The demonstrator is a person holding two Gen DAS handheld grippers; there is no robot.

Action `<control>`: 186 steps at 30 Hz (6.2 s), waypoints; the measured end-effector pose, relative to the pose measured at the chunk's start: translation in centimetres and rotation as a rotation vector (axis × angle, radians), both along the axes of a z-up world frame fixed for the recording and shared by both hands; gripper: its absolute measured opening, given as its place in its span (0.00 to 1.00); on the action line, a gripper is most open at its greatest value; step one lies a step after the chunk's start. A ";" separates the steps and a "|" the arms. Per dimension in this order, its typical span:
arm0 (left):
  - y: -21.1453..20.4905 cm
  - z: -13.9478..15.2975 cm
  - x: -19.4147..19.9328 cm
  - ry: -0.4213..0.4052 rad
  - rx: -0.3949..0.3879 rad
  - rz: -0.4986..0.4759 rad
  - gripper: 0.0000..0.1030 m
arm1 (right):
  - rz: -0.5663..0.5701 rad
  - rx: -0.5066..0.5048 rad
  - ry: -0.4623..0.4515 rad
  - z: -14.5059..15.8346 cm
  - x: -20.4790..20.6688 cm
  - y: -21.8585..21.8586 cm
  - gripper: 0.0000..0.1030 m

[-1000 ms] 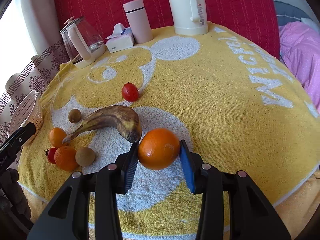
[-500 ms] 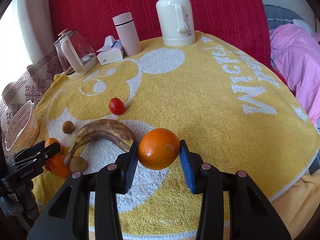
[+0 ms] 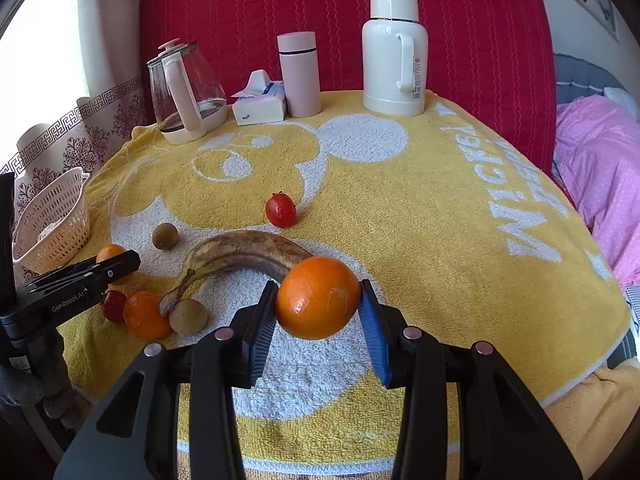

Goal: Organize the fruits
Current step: 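Grasp another orange with the left tool while the right tool holds its orange, then carry the orange into the white basket and open the left tool, then carry the held orange into the white basket and open the right tool, then move the right tool toward the red tomato while the left tool returns over the table, then close the right tool around the red tomato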

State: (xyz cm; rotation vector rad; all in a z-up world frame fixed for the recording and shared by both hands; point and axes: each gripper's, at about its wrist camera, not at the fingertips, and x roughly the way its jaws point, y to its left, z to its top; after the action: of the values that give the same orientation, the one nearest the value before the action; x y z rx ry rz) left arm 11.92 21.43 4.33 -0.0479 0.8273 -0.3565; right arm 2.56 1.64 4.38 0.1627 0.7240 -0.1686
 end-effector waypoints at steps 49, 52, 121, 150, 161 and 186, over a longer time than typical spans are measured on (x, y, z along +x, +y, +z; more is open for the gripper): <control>13.2 8.3 0.2 -0.212 -0.017 0.435 0.45 | 0.075 -0.060 -0.008 0.7 0.1 4.0 0.40; 14.3 7.9 0.5 -0.194 -0.023 0.468 0.45 | 0.079 -0.061 -0.006 0.6 0.1 4.2 0.40; 18.2 9.7 -0.2 -0.253 -0.009 0.611 0.84 | 0.435 0.145 -0.030 3.8 10.3 19.9 0.58; 8.3 7.8 -0.6 -0.248 0.112 0.362 0.95 | 0.111 0.213 -0.010 0.5 8.2 5.7 0.73; 4.4 6.1 -1.0 -0.230 0.164 0.246 0.95 | -0.034 0.292 -0.013 0.3 8.6 -0.7 0.73; 3.7 3.7 0.4 -0.134 0.143 0.194 0.95 | -0.027 0.092 0.060 -1.7 12.3 -0.2 0.29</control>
State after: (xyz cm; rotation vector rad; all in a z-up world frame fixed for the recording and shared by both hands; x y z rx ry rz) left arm 12.33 25.18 8.08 0.0292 0.7070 -0.1160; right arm 14.85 1.44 2.67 0.2557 0.7896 -0.1664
